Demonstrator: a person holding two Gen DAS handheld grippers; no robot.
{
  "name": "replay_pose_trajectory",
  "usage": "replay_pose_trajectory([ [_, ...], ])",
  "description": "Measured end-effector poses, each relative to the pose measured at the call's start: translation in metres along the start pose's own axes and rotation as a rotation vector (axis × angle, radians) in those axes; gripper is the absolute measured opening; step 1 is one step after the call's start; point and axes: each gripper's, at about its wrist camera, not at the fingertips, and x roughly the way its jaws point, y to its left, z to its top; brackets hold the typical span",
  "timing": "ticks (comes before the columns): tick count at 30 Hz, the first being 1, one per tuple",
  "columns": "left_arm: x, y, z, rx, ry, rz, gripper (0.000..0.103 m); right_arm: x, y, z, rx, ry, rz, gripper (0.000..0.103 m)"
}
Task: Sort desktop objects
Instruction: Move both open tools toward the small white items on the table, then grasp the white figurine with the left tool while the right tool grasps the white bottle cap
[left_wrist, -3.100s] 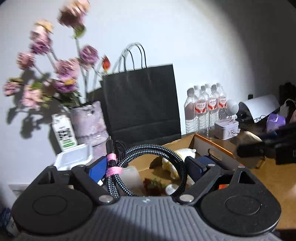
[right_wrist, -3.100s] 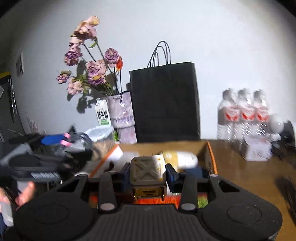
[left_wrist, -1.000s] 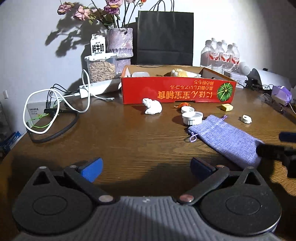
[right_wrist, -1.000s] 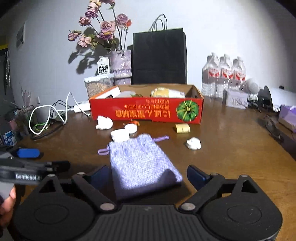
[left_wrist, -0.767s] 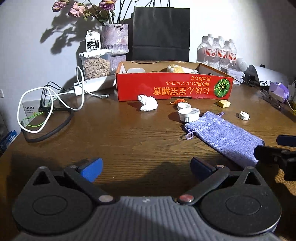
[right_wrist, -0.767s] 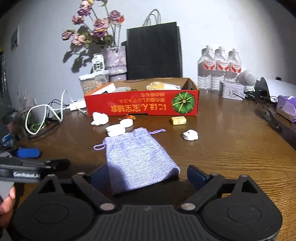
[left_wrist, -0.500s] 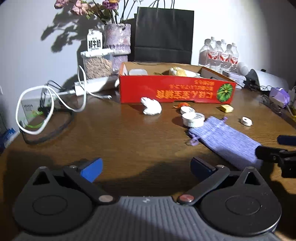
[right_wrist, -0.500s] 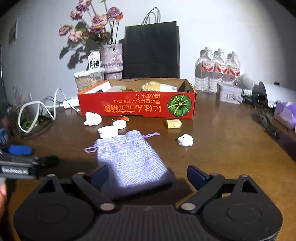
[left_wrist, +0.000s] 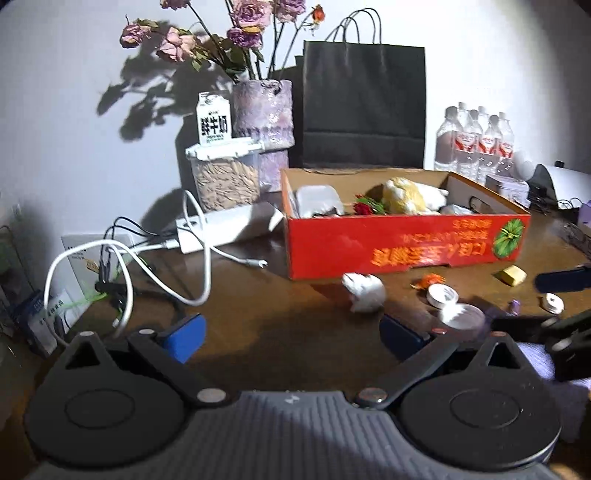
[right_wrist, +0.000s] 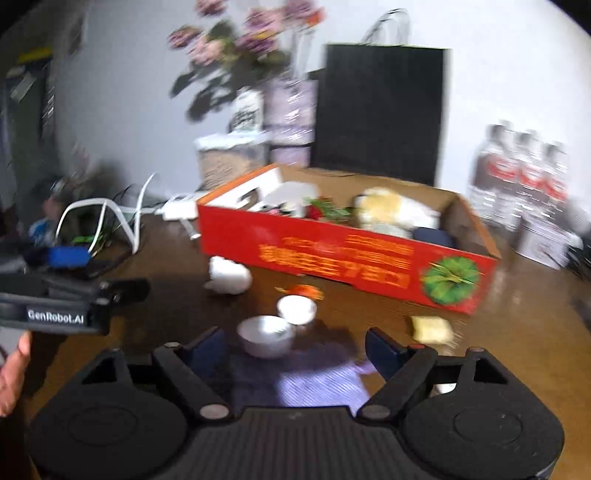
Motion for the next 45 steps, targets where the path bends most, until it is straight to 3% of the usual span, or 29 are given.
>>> replay_pose_trajectory([
  [5, 0.017, 0.004, 0.009, 0.006, 0.019, -0.073, 0.099, 0.037, 0.004, 0.004, 0.025, 0.089, 0.006, 0.049],
  [6, 0.021, 0.002, 0.010, 0.010, 0.018, -0.093, 0.099, 0.039, 0.001, 0.001, 0.045, 0.088, 0.017, 0.039],
  [8, 0.034, -0.004, 0.013, 0.010, 0.024, -0.133, 0.095, 0.038, -0.005, -0.002, 0.076, 0.075, 0.015, 0.039],
  [14, 0.080, -0.033, 0.023, 0.014, 0.086, -0.200, 0.068, 0.018, -0.035, 0.000, 0.166, -0.044, -0.009, 0.039],
  [16, 0.087, -0.040, 0.022, 0.016, 0.091, -0.205, 0.050, 0.012, -0.044, 0.001, 0.194, -0.077, -0.007, 0.039],
  [17, 0.091, -0.043, 0.021, 0.008, 0.102, -0.214, 0.030, 0.011, -0.047, 0.002, 0.199, -0.092, -0.009, 0.039],
  [18, 0.094, -0.043, 0.020, 0.001, 0.118, -0.225, 0.022, 0.009, -0.048, 0.002, 0.205, -0.101, -0.019, 0.039],
  [26, 0.090, -0.027, 0.017, -0.093, 0.098, -0.222, 0.020, -0.001, -0.049, 0.004, 0.217, -0.140, -0.085, 0.039],
  [35, 0.042, -0.030, -0.006, -0.134, 0.105, -0.225, 0.020, -0.011, -0.045, 0.006, 0.213, -0.164, -0.114, 0.039],
  [40, 0.010, -0.031, -0.015, -0.110, 0.103, -0.212, 0.020, -0.023, -0.033, 0.007, 0.188, -0.197, -0.102, 0.039],
  [45, -0.019, -0.031, -0.010, -0.077, 0.048, -0.198, 0.020, -0.037, -0.021, -0.001, 0.162, -0.229, -0.094, 0.039],
])
